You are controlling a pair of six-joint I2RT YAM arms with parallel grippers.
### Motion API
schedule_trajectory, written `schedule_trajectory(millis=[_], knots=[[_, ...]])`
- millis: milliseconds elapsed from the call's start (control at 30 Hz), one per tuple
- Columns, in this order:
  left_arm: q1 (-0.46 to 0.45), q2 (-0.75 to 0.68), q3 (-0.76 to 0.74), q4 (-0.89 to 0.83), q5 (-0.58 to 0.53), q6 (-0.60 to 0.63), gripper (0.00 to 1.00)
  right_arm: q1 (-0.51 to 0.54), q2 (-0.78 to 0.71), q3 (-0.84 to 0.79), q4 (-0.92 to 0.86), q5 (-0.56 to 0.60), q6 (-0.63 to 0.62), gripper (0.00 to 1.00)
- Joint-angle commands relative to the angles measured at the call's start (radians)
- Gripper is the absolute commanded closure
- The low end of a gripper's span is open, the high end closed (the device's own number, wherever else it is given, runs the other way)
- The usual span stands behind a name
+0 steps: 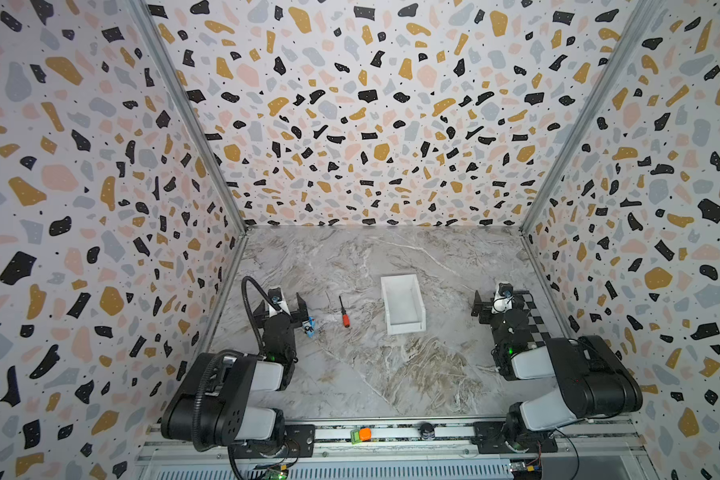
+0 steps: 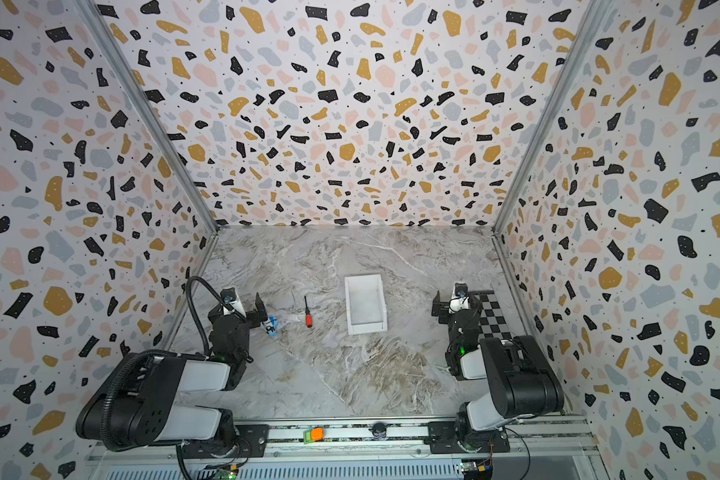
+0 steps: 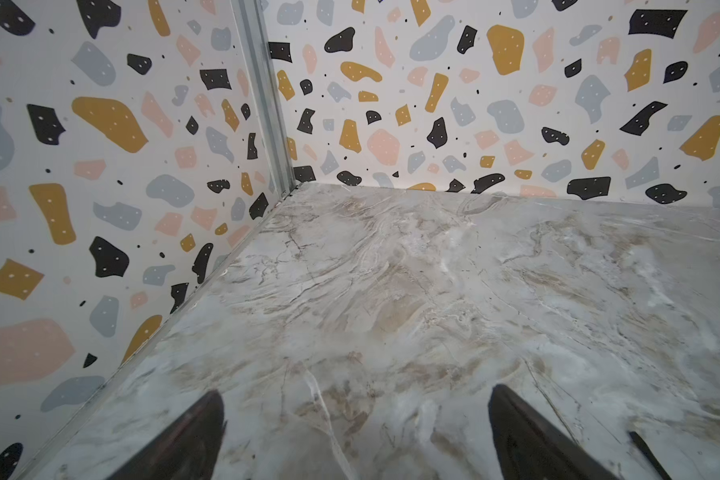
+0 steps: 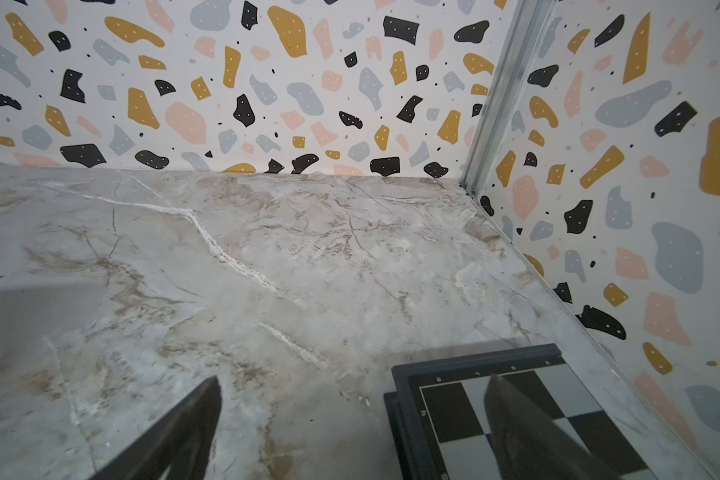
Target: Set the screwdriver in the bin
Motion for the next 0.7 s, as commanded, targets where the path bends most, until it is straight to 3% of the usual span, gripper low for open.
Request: schedule_trajectory(millis=[0,667], knots=[[0.006,-0.004,0.010,0.027,0.013,0.015,0.00,0.010,-0.009,-0.004,0.016,0.015,0.001,0.01],[0.009,-0.011,0.008,0.027,0.022,0.017,0.00,-0.005,-0.012,-0.005,0.013,-0.011,0.012,0.01]])
